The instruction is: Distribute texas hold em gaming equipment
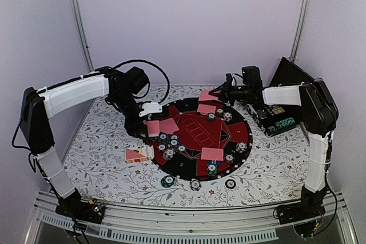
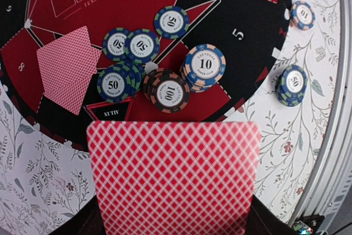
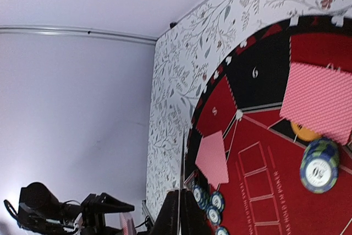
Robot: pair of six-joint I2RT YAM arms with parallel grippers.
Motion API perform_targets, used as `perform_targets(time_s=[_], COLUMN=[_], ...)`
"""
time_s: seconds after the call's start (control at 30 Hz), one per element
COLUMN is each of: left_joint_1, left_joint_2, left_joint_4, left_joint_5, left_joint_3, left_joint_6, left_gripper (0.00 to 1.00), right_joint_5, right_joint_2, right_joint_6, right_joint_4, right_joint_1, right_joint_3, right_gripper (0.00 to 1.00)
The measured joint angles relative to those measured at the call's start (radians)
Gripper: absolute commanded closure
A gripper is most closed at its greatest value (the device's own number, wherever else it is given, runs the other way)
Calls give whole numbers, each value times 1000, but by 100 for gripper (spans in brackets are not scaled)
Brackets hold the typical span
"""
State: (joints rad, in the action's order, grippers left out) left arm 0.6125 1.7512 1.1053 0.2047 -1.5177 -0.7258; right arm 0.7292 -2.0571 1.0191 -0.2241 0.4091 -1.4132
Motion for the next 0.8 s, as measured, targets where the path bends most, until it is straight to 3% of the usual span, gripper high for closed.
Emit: perform_targets(time_s=[0.4,0.73,0.8], left_joint_1=[0,0,0], left_joint_2=[0,0,0], left_joint_4=[2,3,4], left_joint_5=[-3,-2,-2], left_joint_3=[0,0,0], left_joint_6=[0,0,0], left_gripper=[93,94,94], right_joint_5=[-154,-180,-181], right_joint_2=[-315,-418,-429], right_joint_6=[-192,-209,-209], right_joint_4=[222,274,276], right_joint_1=[-28,-28,-28], right_joint_3=[-319,-454,-476], right_gripper=[92,88,81])
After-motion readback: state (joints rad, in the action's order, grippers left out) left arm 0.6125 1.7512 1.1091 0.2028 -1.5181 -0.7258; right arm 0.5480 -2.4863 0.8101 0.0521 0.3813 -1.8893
